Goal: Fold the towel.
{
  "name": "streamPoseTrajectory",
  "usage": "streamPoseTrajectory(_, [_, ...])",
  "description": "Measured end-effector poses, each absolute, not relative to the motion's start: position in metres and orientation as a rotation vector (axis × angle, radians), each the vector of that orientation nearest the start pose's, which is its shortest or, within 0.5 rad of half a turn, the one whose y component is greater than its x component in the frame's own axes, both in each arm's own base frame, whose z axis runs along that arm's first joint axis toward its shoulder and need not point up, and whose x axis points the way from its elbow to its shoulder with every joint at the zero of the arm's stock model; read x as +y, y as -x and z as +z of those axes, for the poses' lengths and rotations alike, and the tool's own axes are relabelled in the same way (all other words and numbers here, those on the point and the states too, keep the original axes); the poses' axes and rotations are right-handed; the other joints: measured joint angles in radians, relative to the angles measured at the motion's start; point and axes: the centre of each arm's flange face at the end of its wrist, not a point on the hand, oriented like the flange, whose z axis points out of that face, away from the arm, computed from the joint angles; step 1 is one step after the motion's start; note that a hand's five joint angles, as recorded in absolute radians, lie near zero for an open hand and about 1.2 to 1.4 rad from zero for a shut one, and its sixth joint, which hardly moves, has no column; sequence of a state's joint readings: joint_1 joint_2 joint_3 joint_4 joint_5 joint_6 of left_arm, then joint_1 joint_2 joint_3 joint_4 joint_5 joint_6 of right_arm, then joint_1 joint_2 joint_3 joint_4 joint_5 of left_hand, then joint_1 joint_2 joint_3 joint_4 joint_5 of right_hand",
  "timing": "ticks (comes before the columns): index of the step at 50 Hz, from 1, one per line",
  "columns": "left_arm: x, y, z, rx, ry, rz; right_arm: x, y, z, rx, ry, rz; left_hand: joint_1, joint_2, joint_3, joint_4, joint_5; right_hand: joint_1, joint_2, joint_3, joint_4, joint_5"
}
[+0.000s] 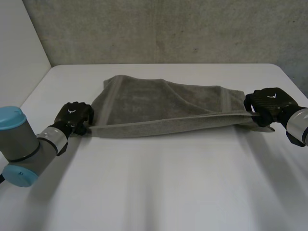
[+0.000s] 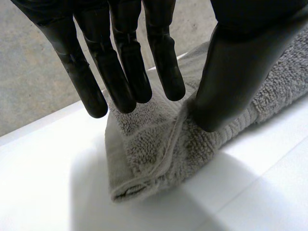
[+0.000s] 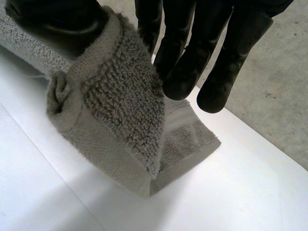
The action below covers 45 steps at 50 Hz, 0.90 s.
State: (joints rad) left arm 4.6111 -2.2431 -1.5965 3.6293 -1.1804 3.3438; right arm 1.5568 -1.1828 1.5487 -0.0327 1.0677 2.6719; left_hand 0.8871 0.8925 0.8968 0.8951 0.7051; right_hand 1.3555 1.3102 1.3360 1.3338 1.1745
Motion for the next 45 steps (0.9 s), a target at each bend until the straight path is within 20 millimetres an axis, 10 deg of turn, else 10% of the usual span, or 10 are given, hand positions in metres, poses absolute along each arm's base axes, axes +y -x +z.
streamPoseTrajectory(19, [-0.350, 0.204, 0.096, 2.569, -0.794, -2.063, -0.340, -0.172, 0.192, 2.241, 0.879, -1.762, 0.023, 0.022, 0.016, 0.014, 0.024, 0.000, 0.000, 0.000, 0.000, 0.000])
streamPoseTrajectory(25, [-0.352, 0.205, 0.101, 2.548, -0.802, -2.081, -0.341, -0.172, 0.194, 2.244, 0.874, -1.767, 0.370, 0.450, 0.438, 0.454, 0.370, 0.000, 0.000, 0.000, 0.000, 0.000])
streamPoseTrajectory(33, [-0.354, 0.200, 0.160, 2.409, -0.786, -2.217, -0.336, -0.164, 0.223, 2.245, 0.849, -1.802, 0.370, 0.455, 0.442, 0.462, 0.370, 0.000, 0.000, 0.000, 0.000, 0.000])
streamPoseTrajectory(45, [-0.299, 0.188, 0.254, 2.242, -0.813, -2.367, -0.303, -0.136, 0.293, 2.274, 0.833, -1.775, 0.373, 0.459, 0.445, 0.463, 0.415, 0.000, 0.000, 0.000, 0.000, 0.000])
